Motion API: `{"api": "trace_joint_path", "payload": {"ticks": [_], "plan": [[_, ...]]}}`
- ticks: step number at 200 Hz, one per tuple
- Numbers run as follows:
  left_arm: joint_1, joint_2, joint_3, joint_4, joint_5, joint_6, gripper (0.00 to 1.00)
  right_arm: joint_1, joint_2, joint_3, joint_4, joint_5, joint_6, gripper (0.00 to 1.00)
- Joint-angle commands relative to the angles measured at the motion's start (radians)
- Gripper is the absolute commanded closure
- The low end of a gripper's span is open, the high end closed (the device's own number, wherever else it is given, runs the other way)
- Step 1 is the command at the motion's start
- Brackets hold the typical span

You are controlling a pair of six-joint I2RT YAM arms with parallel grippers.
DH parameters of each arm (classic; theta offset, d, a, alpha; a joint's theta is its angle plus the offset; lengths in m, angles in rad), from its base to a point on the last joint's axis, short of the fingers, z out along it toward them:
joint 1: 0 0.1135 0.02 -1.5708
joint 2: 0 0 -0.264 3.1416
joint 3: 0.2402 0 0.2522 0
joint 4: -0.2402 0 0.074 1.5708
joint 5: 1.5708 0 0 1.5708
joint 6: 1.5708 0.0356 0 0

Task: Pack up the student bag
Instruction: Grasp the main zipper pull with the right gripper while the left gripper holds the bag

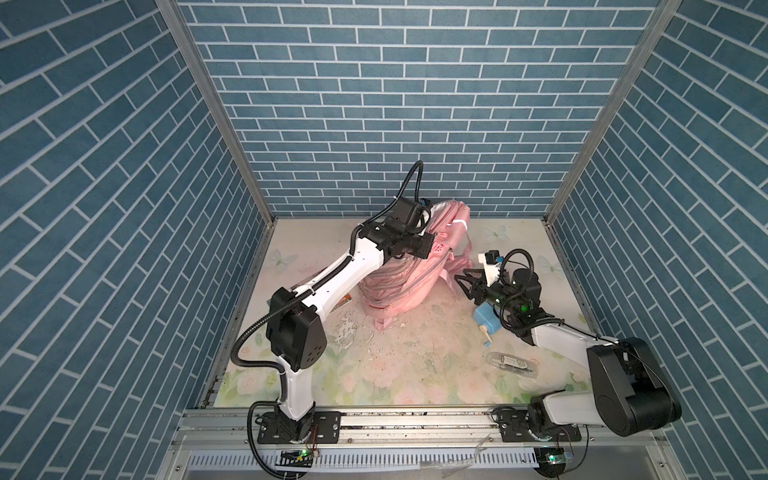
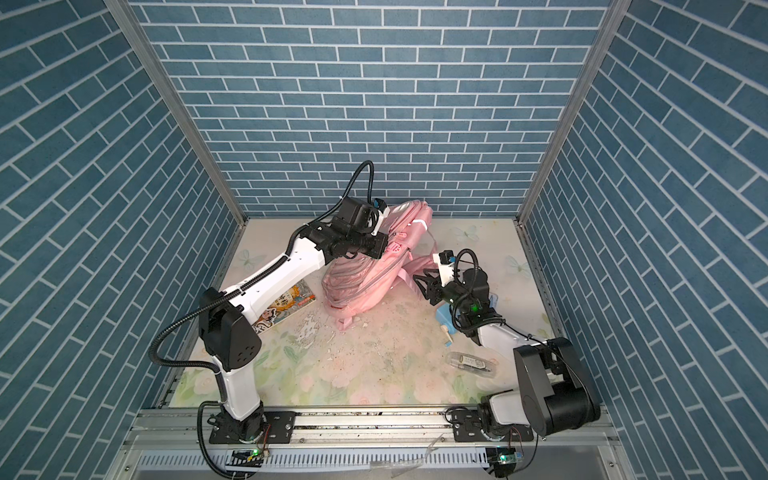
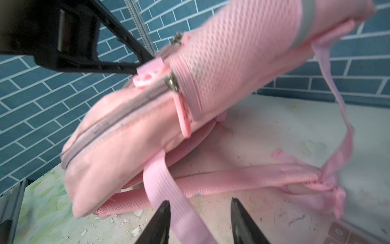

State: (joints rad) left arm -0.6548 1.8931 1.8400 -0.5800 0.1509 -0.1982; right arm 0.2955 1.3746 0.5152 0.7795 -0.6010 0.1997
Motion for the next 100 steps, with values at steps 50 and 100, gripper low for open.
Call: {"api": "trace_joint_path", "payload": {"ticks": [50,100], "plan": [[0.0,-0.107,-0.054,0.211,0.065,-0.076,1.0,0.031,0.074,0.002,0.264,0.024,-0.164,0.56],[0.0,-0.11,-0.049,0.21,0.059,-0.08,1.0,0.041,0.15,0.054,0.295,0.058,-0.203,0.59]]}}
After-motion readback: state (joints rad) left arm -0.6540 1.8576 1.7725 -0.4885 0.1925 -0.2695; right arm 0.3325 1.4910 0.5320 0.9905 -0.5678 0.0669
